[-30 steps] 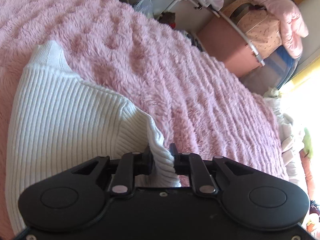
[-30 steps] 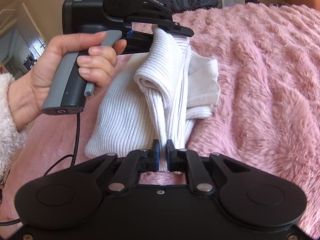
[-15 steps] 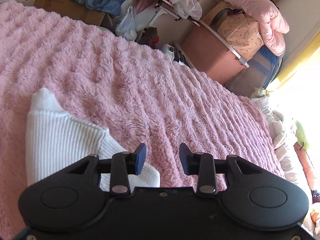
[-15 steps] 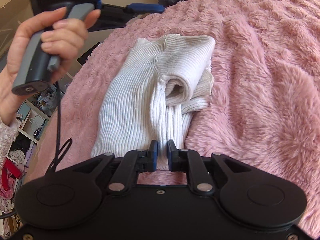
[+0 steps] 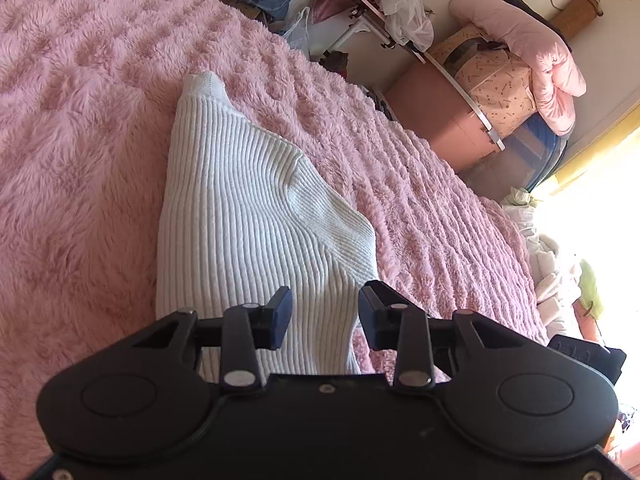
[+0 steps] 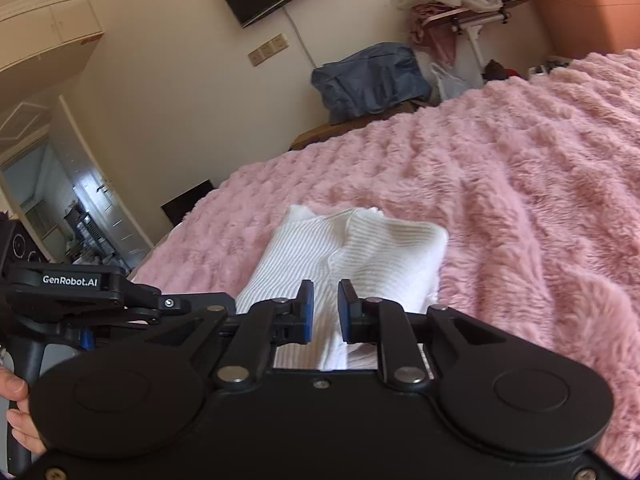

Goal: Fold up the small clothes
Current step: 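Open both tools and release the folded white sweater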

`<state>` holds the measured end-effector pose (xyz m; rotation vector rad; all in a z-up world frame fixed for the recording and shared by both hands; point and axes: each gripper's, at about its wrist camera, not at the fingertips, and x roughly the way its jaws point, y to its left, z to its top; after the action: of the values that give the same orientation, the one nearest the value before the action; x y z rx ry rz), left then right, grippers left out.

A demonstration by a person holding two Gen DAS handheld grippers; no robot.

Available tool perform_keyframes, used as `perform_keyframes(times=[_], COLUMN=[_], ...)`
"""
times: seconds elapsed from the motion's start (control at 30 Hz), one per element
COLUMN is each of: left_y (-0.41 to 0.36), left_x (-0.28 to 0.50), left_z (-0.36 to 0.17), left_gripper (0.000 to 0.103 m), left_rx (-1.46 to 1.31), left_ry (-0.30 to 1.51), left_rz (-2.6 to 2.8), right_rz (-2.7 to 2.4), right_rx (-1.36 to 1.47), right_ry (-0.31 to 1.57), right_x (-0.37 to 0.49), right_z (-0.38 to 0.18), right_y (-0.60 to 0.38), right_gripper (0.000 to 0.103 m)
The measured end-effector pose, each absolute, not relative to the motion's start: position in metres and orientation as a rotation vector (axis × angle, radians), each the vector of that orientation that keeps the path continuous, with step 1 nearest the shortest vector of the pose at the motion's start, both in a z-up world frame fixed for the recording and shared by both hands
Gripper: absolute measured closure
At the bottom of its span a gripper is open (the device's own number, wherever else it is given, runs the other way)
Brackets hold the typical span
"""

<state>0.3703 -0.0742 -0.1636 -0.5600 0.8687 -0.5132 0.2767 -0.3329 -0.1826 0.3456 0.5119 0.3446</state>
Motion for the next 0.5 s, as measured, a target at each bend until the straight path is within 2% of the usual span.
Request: perform_keyframes(times=[0.1, 0.37, 0.5], left_y=[-0.074, -0.074, -0.072], left_x=[0.357, 0.360, 0.343], left_z=[-0.171, -0.212, -0.198], left_gripper=[0.066, 0.066, 0.066], left_rx=[-0.568, -0.472, -0.459], left_ry=[0.850, 0.894, 0.845], left_rz=[-0.525, -0.469, -0.466], right_rz=[0.288, 0.228, 0.230], right_rx=[0.257, 0.254, 0.266], right_ry=[0.549, 0.596, 0.594], right_x=[0.279, 0.286, 0.284], right_z=[-0.189, -0.208, -0.203], right_y=[-0.325, -0.332, -0.333], right_gripper=[0.088, 0.090, 0.089])
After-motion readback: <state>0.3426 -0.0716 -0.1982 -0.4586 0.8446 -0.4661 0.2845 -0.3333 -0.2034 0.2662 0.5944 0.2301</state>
